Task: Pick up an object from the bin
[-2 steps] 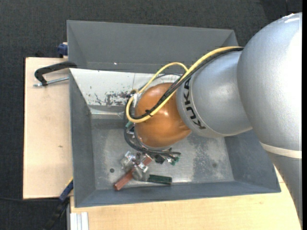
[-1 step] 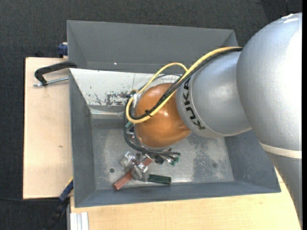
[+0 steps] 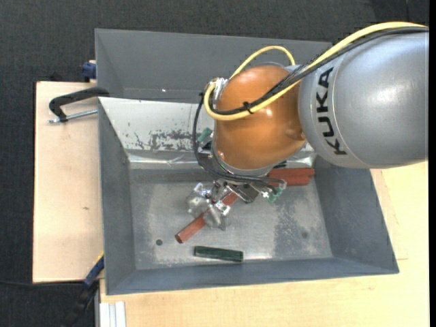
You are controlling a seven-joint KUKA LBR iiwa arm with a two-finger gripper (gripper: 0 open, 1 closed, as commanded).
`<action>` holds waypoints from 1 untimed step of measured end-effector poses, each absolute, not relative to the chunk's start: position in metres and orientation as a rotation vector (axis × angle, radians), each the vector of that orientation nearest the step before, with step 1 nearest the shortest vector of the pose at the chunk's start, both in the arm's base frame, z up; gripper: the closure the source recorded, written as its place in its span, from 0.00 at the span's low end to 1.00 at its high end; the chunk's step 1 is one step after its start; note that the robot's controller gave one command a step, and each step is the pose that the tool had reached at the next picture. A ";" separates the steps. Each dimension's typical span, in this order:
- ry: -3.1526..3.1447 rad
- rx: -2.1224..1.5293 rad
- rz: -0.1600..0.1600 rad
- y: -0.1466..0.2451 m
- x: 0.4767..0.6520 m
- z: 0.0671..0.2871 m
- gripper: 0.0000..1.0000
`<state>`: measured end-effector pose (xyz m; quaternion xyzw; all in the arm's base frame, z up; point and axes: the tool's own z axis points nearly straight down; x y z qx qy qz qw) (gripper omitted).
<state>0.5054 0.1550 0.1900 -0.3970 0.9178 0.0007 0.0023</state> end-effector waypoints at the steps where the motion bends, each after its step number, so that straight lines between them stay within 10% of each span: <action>1: 2.879 -1.246 0.002 0.155 0.505 0.190 1.00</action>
Offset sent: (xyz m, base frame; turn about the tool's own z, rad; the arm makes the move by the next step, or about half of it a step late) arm 0.0042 -0.0361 0.1785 -0.1562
